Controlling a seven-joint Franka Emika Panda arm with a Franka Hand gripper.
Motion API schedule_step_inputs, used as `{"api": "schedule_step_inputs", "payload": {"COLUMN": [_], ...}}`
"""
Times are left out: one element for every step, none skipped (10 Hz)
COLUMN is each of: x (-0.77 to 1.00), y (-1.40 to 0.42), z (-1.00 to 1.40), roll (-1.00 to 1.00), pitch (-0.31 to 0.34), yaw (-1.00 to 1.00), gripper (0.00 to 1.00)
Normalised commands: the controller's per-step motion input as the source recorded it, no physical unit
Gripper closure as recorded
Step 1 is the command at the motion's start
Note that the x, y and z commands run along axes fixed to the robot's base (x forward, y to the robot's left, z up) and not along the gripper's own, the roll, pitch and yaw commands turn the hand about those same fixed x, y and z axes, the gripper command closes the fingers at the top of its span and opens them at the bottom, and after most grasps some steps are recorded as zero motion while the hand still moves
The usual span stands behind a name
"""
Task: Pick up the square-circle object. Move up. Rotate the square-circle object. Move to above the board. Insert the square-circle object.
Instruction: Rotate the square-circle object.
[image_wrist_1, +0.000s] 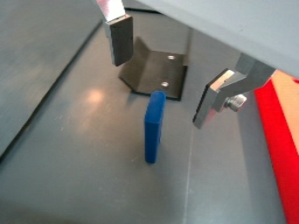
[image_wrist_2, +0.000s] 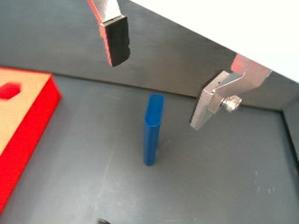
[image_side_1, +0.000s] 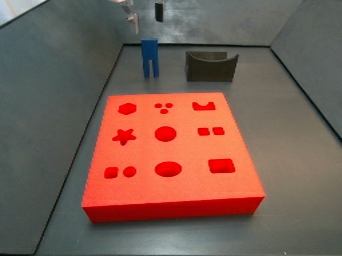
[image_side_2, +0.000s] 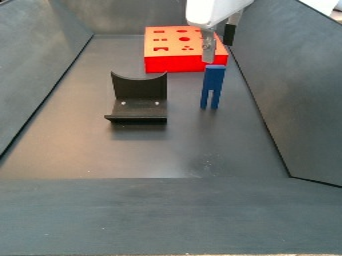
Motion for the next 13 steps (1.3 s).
{"api": "schedule_step_inputs", "payload": {"x": [0.03,0.04,0.04,0.04,0.04,0.04,0.04,0.04,0.04,0.04,0.04,0.04,0.04], "y": [-0.01,-0.01,-0.01,-0.01,-0.01,-0.01,-0.01,-0.01,-0.01,-0.01,-0.01,-0.01,-0.01], "z": [-0.04,-0.04,-0.04,-0.04,-0.04,-0.04,-0.04,-0.04,-0.04,-0.04,-0.04,-0.04,-0.04], "roll": [0.00,0.00,0.00,0.00,0.00,0.00,0.00,0.00,0.00,0.00,0.00,0.00,0.00], "pitch": [0.005,0.005,0.005,0.005,0.005,0.005,0.006,0.006,0.006,0.006,0.007,0.007,0.008], "yaw": [1.00,1.00,1.00,1.00,1.00,1.00,1.00,1.00,1.00,1.00,1.00,1.00,1.00], "gripper": [0.00,0.00,0.00,0.00,0.00,0.00,0.00,0.00,0.00,0.00,0.00,0.00,0.00]}}
